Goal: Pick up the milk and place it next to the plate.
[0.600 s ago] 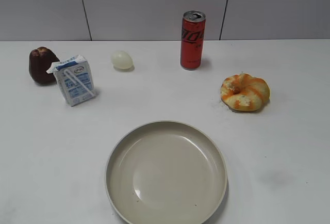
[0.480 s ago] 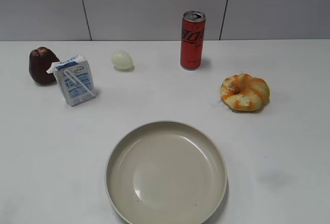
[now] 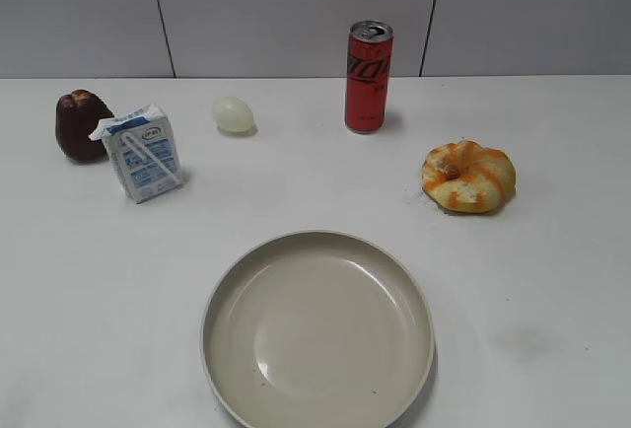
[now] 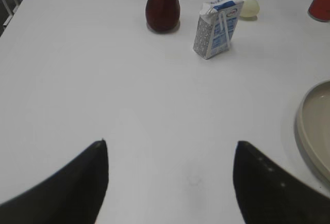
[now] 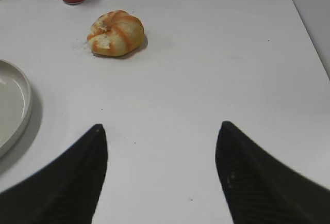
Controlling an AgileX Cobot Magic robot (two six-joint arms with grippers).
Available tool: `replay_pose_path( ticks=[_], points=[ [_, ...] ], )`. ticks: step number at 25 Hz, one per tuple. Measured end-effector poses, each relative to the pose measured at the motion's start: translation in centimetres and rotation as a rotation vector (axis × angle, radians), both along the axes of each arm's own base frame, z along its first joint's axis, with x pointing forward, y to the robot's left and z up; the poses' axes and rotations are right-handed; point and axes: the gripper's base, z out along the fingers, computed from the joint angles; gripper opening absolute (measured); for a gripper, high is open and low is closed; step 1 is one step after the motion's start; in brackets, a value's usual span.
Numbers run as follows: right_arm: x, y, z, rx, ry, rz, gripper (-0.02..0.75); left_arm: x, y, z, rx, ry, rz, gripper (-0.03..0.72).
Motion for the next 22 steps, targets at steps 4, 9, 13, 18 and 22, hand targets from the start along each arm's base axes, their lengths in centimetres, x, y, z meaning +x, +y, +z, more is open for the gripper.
replay_pose_path(
  ticks=[4, 9, 13, 18, 22],
  points=[
    [0.0, 0.0, 0.0, 0.0, 0.0, 0.0, 0.5, 0.0, 0.0, 0.0, -0.001, 0.0, 0.0, 0.567],
    [0.0, 0.0, 0.0, 0.0, 0.0, 0.0, 0.5, 0.0, 0.0, 0.0, -0.001, 0.0, 0.0, 0.567],
    [0.0, 0.0, 0.0, 0.0, 0.0, 0.0, 0.5, 0.1, 0.0, 0.0, 0.0, 0.005, 0.0, 0.567],
    [0.0, 0.0, 0.0, 0.003, 0.0, 0.002, 0.5, 1.9, -0.1, 0.5, 0.004, 0.102, 0.001, 0.567],
    [0.0, 0.0, 0.0, 0.003, 0.0, 0.002, 0.5, 5.3, -0.2, 1.8, 0.045, 0.184, -0.016, 0.567]
  ],
)
